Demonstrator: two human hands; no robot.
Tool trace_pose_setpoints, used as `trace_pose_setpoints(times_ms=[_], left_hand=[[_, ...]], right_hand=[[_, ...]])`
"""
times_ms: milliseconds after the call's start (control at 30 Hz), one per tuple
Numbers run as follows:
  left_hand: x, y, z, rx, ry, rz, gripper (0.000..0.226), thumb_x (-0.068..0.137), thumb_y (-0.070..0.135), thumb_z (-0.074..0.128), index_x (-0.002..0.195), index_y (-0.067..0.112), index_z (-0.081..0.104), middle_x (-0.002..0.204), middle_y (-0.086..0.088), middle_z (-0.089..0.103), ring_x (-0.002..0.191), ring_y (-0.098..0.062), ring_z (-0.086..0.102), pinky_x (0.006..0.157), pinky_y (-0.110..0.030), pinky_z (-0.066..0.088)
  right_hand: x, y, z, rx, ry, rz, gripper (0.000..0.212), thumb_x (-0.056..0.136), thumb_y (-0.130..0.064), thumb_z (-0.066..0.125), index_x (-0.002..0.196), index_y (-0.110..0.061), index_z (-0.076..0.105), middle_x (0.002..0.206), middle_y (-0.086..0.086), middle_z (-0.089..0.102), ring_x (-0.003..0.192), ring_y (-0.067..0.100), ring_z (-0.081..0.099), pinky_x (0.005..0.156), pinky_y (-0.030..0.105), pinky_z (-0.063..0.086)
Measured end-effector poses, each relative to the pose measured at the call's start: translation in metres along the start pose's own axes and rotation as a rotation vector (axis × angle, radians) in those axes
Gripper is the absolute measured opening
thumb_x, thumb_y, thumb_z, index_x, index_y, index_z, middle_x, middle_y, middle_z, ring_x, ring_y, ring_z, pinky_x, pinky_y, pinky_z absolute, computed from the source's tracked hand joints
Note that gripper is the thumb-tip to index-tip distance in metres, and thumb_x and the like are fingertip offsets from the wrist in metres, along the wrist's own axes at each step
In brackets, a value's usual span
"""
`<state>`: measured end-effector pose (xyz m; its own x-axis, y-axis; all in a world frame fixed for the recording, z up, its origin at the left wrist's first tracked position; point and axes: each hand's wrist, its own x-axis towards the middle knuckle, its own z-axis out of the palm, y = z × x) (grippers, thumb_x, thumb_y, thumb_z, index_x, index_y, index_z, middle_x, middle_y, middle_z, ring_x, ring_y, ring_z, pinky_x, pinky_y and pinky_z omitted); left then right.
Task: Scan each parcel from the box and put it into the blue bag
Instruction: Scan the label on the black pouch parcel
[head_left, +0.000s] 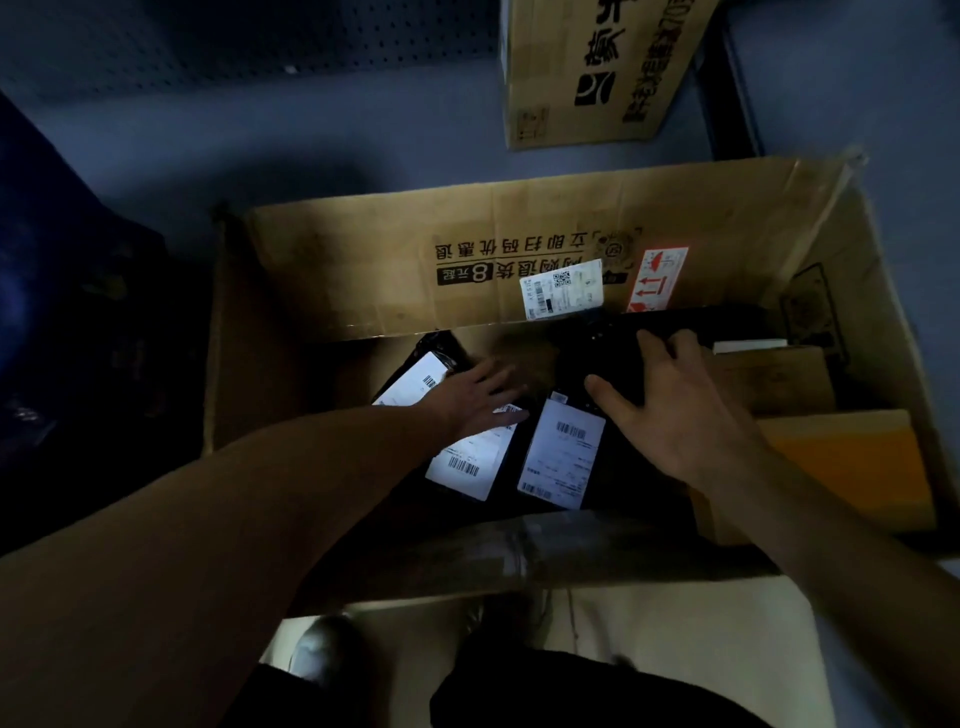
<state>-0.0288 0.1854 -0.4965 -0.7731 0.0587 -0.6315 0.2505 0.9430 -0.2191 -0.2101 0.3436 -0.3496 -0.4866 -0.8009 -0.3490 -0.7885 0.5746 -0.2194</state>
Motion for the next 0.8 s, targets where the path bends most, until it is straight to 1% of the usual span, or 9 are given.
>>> trace_pose_setpoints(times_ms=[133, 267, 333, 433, 533, 633, 733, 800], left_hand=[[0.019, 0.012, 0.007, 0.101, -0.050, 0.085, 0.099, 0.087, 0.017, 0.074, 0.157, 0.028, 0.004, 0.165, -0.011, 0.001, 0.150, -0.038, 0.006, 0.116, -0.061, 0.008], [0.027, 0.018, 0.017, 0.147, -0.083, 0.080, 0.110, 0.082, 0.021, 0.079, 0.157, 0.030, 0.000, 0.165, -0.008, -0.005, 0.150, -0.037, -0.007, 0.114, -0.065, -0.004], [0.029, 0.021, 0.025, 0.124, -0.094, 0.072, 0.108, 0.085, 0.023, 0.077, 0.156, 0.033, -0.004, 0.165, -0.006, -0.008, 0.150, -0.036, -0.010, 0.112, -0.067, -0.008], [0.029, 0.018, 0.030, 0.061, -0.103, 0.061, 0.112, 0.084, 0.028, 0.078, 0.155, 0.034, -0.008, 0.164, -0.004, -0.014, 0.151, -0.033, -0.011, 0.112, -0.069, 0.004], [0.027, 0.012, 0.026, -0.041, -0.166, 0.064, 0.105, 0.087, 0.024, 0.072, 0.156, 0.036, -0.007, 0.163, -0.005, -0.020, 0.150, -0.034, -0.012, 0.110, -0.073, 0.013], [0.024, 0.006, 0.023, -0.028, -0.212, 0.064, 0.106, 0.088, 0.024, 0.071, 0.154, 0.039, -0.010, 0.162, -0.005, -0.024, 0.150, -0.037, -0.007, 0.104, -0.074, 0.022], [0.018, 0.002, 0.026, -0.016, -0.176, 0.051, 0.109, 0.086, 0.023, 0.074, 0.154, 0.040, -0.009, 0.162, -0.006, -0.024, 0.149, -0.040, 0.000, 0.105, -0.074, 0.021], [0.017, 0.002, 0.028, -0.001, -0.141, 0.050, 0.110, 0.084, 0.024, 0.075, 0.154, 0.041, -0.009, 0.163, -0.007, -0.022, 0.148, -0.042, 0.001, 0.105, -0.076, 0.020]], right_hand=[[0.001, 0.003, 0.009, 0.041, -0.020, 0.012, 0.081, 0.089, -0.073, 0.040, 0.149, -0.017, 0.034, 0.133, 0.012, 0.040, 0.118, 0.028, 0.049, 0.092, 0.042, 0.051], [0.000, 0.004, 0.017, 0.041, -0.033, 0.020, 0.081, 0.089, -0.072, 0.042, 0.150, -0.018, 0.033, 0.134, 0.011, 0.039, 0.119, 0.027, 0.047, 0.090, 0.039, 0.050], [0.000, 0.003, 0.018, 0.029, -0.043, 0.010, 0.082, 0.089, -0.072, 0.041, 0.150, -0.018, 0.032, 0.133, 0.010, 0.039, 0.118, 0.026, 0.048, 0.090, 0.039, 0.050], [0.004, 0.002, 0.016, 0.022, -0.048, 0.000, 0.085, 0.088, -0.073, 0.038, 0.152, -0.016, 0.031, 0.133, 0.011, 0.039, 0.118, 0.027, 0.049, 0.092, 0.041, 0.051], [0.007, 0.000, 0.014, 0.014, -0.045, 0.012, 0.086, 0.087, -0.074, 0.038, 0.152, -0.017, 0.031, 0.135, 0.012, 0.038, 0.121, 0.028, 0.046, 0.095, 0.044, 0.049], [0.009, -0.003, 0.015, 0.000, -0.039, 0.001, 0.086, 0.088, -0.073, 0.038, 0.151, -0.015, 0.033, 0.133, 0.013, 0.040, 0.120, 0.030, 0.046, 0.095, 0.045, 0.049], [0.008, -0.005, 0.018, 0.005, -0.056, -0.004, 0.085, 0.089, -0.072, 0.040, 0.152, -0.015, 0.031, 0.135, 0.012, 0.038, 0.121, 0.029, 0.045, 0.095, 0.043, 0.049], [0.008, -0.006, 0.020, 0.018, -0.063, -0.009, 0.085, 0.090, -0.071, 0.040, 0.152, -0.014, 0.031, 0.134, 0.012, 0.037, 0.121, 0.029, 0.045, 0.094, 0.043, 0.049]])
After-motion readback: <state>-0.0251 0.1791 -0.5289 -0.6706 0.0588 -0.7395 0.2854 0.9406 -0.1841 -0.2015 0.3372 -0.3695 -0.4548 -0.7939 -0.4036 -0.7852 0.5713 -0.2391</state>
